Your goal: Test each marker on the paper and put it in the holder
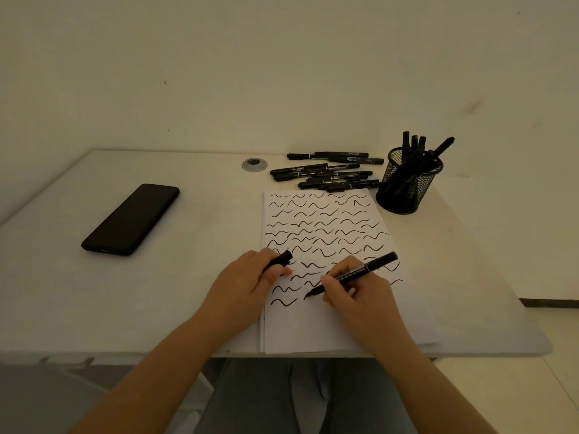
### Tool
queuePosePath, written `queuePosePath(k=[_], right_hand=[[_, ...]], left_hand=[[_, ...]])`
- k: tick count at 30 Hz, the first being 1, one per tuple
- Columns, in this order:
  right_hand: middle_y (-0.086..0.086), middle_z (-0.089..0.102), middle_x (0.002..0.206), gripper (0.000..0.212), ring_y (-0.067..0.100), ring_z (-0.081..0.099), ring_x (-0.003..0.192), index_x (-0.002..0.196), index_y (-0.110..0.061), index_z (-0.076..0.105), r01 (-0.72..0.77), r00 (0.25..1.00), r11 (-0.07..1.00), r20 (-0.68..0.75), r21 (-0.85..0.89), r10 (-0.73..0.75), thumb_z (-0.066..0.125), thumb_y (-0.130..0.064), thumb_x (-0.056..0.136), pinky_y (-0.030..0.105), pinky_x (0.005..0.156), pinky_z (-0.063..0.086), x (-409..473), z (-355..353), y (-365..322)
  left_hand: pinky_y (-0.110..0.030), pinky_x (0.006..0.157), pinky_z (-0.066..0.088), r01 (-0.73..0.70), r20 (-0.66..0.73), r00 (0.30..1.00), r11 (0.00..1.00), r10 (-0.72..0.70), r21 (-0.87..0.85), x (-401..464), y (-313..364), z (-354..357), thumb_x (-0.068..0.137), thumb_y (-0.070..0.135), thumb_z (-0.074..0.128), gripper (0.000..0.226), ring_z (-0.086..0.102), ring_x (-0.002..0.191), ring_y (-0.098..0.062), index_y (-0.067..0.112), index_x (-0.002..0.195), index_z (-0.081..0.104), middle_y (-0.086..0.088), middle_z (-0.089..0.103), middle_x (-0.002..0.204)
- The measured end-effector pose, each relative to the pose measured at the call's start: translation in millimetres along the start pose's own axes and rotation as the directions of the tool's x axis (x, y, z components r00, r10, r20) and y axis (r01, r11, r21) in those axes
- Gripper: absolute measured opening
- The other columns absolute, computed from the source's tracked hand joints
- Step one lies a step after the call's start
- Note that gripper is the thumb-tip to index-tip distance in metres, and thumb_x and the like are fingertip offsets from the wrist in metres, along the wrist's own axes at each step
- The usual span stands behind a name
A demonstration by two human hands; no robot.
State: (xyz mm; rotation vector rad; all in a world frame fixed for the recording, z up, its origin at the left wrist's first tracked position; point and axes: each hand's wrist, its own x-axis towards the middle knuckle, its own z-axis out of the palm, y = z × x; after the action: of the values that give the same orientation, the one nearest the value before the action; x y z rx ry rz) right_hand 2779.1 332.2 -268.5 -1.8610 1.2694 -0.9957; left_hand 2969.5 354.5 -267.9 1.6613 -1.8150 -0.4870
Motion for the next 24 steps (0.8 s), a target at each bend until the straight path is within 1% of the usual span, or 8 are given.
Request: queuePosePath(k=[6,8,10,13,15,18,20,24], right_hand=[[-0.012,0.054,0.058,0.023,-0.009,0.055,0.061,0.069,-0.030,0.045,-0.001,0.984,0.997,-0.176,-0.071,-0.011,0.057,-0.020,0.086,0.004,0.057,0.040,-2.4,-7.9,2.6],[-0.011,0.058,0.062,0.021,-0.007,0.057,0.063,0.072,-0.029,0.047,-0.013,0.964,1.000,-0.267,0.016,0.016,0.057,-0.019,0.087,0.004,0.057,0.041,-3.4,-13.2,2.8],[-0.008,0.060,0.057,0.015,-0.003,0.058,0.058,0.074,-0.025,0.053,-0.043,0.941,0.985,-0.324,0.164,0.095,0.057,-0.020,0.087,0.005,0.056,0.043,-2.5,-18.9,1.4],[-0.006,0.061,0.054,0.012,0.001,0.053,0.048,0.076,-0.016,0.058,-0.094,0.954,0.940,-0.242,0.328,0.179,0.055,-0.020,0.087,0.010,0.050,0.044,-0.8,-24.7,-3.1],[-0.004,0.061,0.054,0.009,0.005,0.052,0.047,0.077,-0.014,0.058,-0.118,0.966,0.878,-0.152,0.465,0.210,0.057,-0.019,0.084,0.015,0.048,0.045,-0.6,-25.6,-8.2],[-0.001,0.061,0.054,0.013,0.009,0.053,0.048,0.074,-0.014,0.057,-0.150,0.968,0.758,-0.061,0.634,0.242,0.058,-0.028,0.073,0.018,0.046,0.046,-0.3,-23.7,-15.3],[0.000,0.060,0.052,0.009,0.009,0.052,0.047,0.073,-0.015,0.057,-0.158,0.970,0.739,-0.038,0.654,0.241,0.057,-0.023,0.078,0.018,0.046,0.045,0.7,-21.9,-17.4],[-0.001,0.058,0.050,0.015,0.008,0.052,0.046,0.073,-0.015,0.056,-0.165,0.972,0.745,-0.021,0.647,0.234,0.052,-0.013,0.087,0.018,0.045,0.044,0.9,-17.8,-18.7]], left_hand=[[-0.030,0.075,0.047,-0.001,0.010,1.000,1.000,0.001,-0.004,0.0,1.5,-1.2,0.095,0.035,0.035,0.024,0.056,0.085,-0.007,0.026,0.102,0.056,0.008,0.064,0.097],[-0.029,0.075,0.047,0.011,0.005,1.000,1.000,-0.011,-0.005,-0.2,1.8,-1.5,0.094,0.035,0.036,0.025,0.055,0.084,-0.008,0.025,0.103,0.057,0.005,0.064,0.095],[-0.023,0.073,0.044,0.010,-0.016,1.000,1.000,-0.009,0.013,-1.1,2.9,-1.3,0.093,0.036,0.037,0.026,0.054,0.084,-0.009,0.025,0.105,0.058,0.003,0.062,0.094],[-0.010,0.073,0.036,-0.014,-0.077,0.997,1.000,0.016,0.027,-5.0,6.2,0.4,0.091,0.035,0.043,0.027,0.053,0.088,-0.009,0.024,0.111,0.059,0.005,0.060,0.098],[-0.008,0.073,0.035,-0.046,-0.092,0.995,0.998,0.050,0.043,-8.4,10.5,0.7,0.090,0.037,0.044,0.028,0.052,0.087,-0.008,0.024,0.110,0.060,0.006,0.059,0.097],[-0.006,0.071,0.035,-0.085,-0.078,0.993,0.994,0.090,0.061,-11.9,16.7,0.4,0.085,0.045,0.037,0.041,0.050,0.084,-0.005,0.023,0.110,0.061,0.006,0.059,0.096],[-0.005,0.071,0.034,-0.104,-0.076,0.991,0.992,0.109,0.074,-12.5,19.3,0.2,0.087,0.044,0.038,0.041,0.049,0.084,-0.003,0.021,0.111,0.061,0.006,0.059,0.097],[-0.008,0.074,0.033,-0.131,-0.062,0.988,0.986,0.138,0.108,-14.2,24.2,2.0,0.089,0.040,0.044,0.035,0.049,0.085,-0.005,0.019,0.111,0.062,0.002,0.062,0.097]])
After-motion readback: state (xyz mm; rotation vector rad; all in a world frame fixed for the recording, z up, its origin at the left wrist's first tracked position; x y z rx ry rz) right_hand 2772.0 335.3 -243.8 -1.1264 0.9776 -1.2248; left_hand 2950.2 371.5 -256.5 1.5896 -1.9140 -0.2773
